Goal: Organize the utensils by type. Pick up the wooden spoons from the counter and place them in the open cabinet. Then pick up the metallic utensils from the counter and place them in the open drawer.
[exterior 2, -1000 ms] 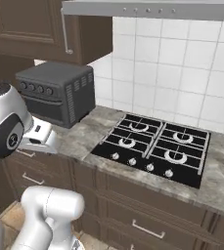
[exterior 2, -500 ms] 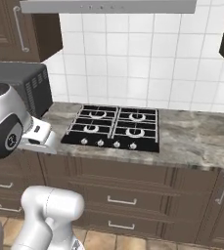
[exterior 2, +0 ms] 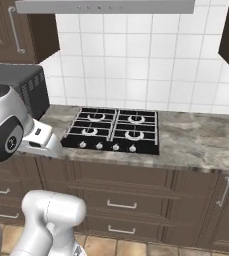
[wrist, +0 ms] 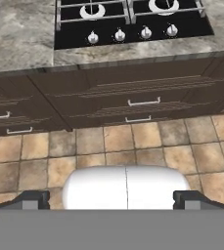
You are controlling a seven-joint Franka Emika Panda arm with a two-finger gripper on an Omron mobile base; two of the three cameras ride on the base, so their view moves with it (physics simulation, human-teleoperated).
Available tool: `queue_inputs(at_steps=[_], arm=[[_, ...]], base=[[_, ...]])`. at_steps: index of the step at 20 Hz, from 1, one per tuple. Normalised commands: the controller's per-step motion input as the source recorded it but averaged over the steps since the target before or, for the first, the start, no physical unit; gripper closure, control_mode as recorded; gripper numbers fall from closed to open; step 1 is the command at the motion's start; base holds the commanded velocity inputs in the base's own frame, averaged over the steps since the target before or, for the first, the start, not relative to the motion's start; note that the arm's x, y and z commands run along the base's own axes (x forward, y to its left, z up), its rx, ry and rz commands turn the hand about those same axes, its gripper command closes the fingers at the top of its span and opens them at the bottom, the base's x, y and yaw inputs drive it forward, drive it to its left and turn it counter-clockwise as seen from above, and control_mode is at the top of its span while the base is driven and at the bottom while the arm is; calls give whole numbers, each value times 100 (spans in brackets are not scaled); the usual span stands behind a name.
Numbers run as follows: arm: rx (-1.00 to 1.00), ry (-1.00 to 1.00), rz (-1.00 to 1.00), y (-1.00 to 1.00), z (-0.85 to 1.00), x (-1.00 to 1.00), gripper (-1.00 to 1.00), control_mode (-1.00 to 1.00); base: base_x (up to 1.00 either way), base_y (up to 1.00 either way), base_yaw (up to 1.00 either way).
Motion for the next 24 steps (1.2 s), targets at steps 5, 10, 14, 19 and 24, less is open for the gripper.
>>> queue_inputs(at_steps=[5,10,14,19,24], arm=[[0,0,0,0,0,0,-100,100],[0,0,0,0,0,0,-100,100],[0,0,0,0,0,0,-100,100],[0,0,0,0,0,0,-100,100],[0,0,0,0,0,0,-100,100]], base=[[-2,-45,0],[12,-62,0],[18,-67,0],[7,-76,0],[0,-73,0]])
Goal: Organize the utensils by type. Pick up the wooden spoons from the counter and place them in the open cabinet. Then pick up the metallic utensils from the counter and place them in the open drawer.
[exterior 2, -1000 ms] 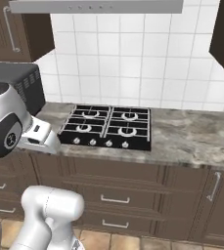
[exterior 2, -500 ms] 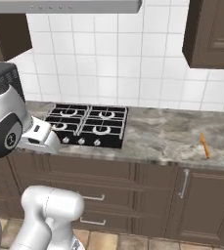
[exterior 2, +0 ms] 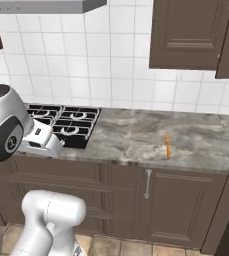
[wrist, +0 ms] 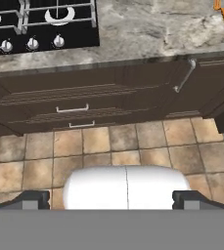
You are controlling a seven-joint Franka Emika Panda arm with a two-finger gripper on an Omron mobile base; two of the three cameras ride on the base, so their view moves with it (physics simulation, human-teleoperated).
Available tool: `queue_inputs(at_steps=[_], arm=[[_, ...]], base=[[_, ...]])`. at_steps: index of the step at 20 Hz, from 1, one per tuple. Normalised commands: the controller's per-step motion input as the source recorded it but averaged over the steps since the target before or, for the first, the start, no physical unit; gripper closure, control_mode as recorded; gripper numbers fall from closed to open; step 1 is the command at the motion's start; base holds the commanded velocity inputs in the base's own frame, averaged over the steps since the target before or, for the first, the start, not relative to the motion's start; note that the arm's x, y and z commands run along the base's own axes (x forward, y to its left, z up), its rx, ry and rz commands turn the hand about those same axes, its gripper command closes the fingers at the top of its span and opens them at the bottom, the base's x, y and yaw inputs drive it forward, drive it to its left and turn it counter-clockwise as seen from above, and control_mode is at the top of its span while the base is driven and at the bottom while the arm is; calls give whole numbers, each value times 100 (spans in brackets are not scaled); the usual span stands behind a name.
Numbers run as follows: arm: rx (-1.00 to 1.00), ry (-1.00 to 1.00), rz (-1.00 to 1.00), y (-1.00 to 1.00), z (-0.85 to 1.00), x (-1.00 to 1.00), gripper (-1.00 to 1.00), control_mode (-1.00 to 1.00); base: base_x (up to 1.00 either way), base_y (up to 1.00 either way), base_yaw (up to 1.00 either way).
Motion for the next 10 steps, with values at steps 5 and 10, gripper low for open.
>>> queue_inputs(at_steps=[5,10], arm=[[0,0,0,0,0,0,-100,100],[0,0,0,0,0,0,-100,100]], base=[[0,-69,0],[0,-70,0]])
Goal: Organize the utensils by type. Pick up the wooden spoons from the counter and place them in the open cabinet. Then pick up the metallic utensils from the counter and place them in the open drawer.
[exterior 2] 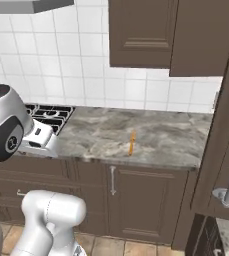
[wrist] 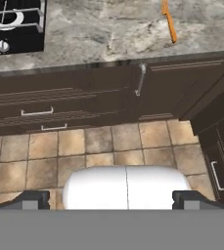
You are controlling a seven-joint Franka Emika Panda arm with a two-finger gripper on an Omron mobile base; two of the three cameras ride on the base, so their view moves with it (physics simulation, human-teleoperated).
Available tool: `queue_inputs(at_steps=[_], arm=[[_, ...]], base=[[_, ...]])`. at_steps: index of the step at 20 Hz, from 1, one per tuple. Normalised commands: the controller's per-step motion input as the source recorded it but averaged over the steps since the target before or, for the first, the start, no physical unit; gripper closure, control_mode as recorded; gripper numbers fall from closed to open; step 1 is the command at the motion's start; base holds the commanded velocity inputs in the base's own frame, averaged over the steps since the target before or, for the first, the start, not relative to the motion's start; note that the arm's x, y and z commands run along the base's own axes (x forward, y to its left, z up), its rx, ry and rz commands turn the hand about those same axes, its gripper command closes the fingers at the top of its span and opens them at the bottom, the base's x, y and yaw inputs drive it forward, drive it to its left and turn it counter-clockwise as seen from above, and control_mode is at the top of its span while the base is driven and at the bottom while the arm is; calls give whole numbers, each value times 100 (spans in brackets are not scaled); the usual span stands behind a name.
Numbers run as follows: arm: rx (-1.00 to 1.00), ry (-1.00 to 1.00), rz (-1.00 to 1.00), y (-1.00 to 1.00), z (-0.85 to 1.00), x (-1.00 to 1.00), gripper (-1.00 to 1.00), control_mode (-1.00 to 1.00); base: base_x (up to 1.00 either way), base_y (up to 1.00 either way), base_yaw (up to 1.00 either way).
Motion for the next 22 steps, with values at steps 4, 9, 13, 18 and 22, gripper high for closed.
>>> queue_inputs(at_steps=[4,9,13,18,22], arm=[[0,0,0,0,0,0,-100,100],[0,0,0,0,0,0,-100,100],[0,0,0,0,0,0,-100,100],[0,0,0,0,0,0,-100,100],[0,0,0,0,0,0,-100,100]], base=[[4,-60,0],[20,-52,0],[18,-52,0],[41,-24,0],[45,-4,0]])
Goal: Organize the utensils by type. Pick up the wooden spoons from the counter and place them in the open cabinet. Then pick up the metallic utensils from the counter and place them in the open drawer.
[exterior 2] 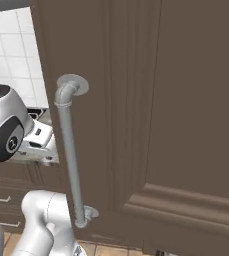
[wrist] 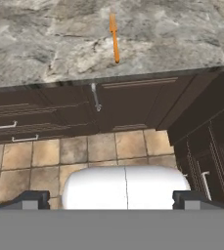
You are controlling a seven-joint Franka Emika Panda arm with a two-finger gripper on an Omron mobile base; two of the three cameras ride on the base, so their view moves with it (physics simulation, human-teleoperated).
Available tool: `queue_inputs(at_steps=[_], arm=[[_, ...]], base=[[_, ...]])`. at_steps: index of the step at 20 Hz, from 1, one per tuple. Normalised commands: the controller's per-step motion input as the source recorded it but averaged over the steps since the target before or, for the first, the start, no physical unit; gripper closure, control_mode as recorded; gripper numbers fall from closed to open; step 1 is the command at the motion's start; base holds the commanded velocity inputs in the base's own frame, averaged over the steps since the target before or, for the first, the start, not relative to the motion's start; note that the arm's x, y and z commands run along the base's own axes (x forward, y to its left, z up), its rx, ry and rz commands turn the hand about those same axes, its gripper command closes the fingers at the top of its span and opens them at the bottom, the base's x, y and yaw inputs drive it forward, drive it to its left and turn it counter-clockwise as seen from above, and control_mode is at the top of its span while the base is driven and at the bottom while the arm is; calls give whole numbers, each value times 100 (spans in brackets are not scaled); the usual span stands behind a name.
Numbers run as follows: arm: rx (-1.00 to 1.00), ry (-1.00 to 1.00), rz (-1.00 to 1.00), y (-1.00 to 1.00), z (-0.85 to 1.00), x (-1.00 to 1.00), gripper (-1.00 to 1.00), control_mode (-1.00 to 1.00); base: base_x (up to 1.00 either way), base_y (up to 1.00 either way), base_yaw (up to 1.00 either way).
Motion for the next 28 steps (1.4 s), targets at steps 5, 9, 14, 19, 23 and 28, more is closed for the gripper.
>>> queue_inputs(at_steps=[5,9,14,19,23,28], arm=[[0,0,0,0,0,0,-100,100],[0,0,0,0,0,0,-100,100],[0,0,0,0,0,0,-100,100],[0,0,0,0,0,0,-100,100],[0,0,0,0,0,0,-100,100],[0,0,0,0,0,0,-100,100]], base=[[40,-5,0],[40,-3,0],[37,0,0],[38,0,0],[35,0,0],[37,0,0]])
